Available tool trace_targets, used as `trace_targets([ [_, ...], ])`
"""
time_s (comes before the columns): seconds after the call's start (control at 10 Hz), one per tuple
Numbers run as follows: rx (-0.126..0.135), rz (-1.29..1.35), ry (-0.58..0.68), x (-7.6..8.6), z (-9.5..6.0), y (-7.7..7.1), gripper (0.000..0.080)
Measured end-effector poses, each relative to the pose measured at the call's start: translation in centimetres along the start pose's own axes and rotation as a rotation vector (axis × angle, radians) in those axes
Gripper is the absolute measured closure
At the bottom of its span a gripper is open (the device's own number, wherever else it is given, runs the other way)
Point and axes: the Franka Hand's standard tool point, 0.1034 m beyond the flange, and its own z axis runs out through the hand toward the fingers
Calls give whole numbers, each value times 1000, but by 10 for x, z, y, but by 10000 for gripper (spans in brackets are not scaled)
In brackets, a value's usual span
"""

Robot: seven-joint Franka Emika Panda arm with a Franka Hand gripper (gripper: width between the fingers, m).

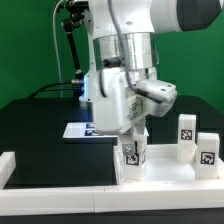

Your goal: Assemble square table

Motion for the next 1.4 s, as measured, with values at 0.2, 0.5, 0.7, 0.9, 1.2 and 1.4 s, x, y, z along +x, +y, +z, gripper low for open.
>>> trace_targets([
  [0.2, 7, 170, 1, 0, 0, 0, 509],
  [0.5, 7, 129, 3, 0, 1, 0, 291],
  [0.7, 19, -319, 45, -2, -1, -1, 176],
  [0.9, 18, -535, 51, -5, 0, 6, 157],
  [1.2, 8, -776, 62, -4, 1, 5, 150],
  [1.4, -20, -1124, 103, -6, 1, 0, 150],
])
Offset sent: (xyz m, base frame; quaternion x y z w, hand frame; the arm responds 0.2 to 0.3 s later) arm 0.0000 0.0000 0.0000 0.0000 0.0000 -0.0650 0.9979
